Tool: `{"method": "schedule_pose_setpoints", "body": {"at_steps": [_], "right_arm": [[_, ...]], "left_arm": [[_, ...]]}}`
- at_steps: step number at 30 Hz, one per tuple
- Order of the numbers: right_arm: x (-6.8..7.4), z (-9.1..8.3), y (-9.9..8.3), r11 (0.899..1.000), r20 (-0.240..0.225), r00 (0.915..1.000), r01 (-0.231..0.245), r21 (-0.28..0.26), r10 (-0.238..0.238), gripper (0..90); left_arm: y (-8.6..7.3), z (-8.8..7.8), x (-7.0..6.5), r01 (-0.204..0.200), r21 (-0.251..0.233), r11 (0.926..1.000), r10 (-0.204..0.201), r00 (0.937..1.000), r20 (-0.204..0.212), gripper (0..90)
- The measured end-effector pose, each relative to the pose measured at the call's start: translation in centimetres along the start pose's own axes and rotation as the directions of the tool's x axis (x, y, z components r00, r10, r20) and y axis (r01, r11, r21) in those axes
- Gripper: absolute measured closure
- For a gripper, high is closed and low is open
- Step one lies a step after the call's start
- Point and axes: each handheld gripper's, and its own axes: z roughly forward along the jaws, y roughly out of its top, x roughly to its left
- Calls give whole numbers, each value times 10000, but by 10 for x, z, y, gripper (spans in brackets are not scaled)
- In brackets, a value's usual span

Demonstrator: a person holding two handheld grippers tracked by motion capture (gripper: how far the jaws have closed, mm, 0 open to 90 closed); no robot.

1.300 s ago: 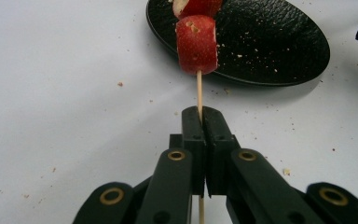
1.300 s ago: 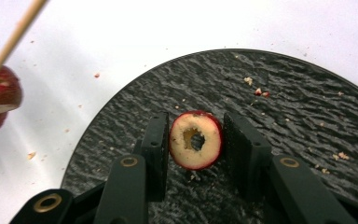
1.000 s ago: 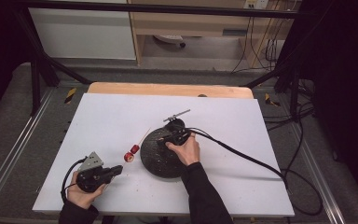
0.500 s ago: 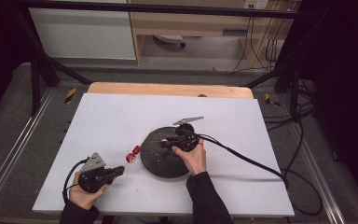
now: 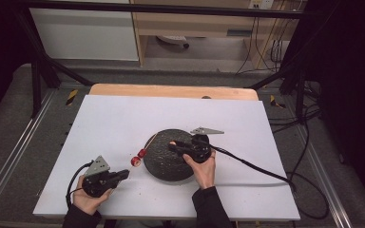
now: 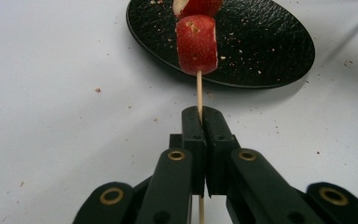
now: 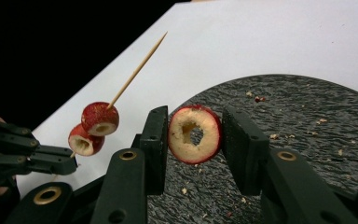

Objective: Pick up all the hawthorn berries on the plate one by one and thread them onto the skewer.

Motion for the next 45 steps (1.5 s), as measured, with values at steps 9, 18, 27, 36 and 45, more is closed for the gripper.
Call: {"method": "schedule_pose_setpoints", "body": {"at_steps": [9, 18, 27, 36, 45], "right_arm": [[-3, -13, -12, 9853, -120, 9984, -563, -1612, 551, 630], [-5, -20, -19, 9607, -264, 9956, -940, -2614, 902, 631], [-8, -22, -19, 9353, -273, 9943, -1064, -3375, 1033, 631], [-8, -27, -12, 9011, -312, 9920, -1244, -4155, 1225, 631], [-10, -31, -3, 8585, -573, 9872, -1577, -4880, 1488, 631]], "left_arm": [[2, 3, -6, -12, -106, 9999, 13, 9999, 103, 882], [4, 7, -15, -110, -132, 9999, 113, 9996, 255, 881], [6, 12, -25, -114, -201, 9997, 120, 9995, 288, 881], [8, 15, -32, -158, -286, 9995, 166, 9995, 287, 881], [14, 16, -37, -125, -521, 9986, 138, 9996, 244, 882]]}}
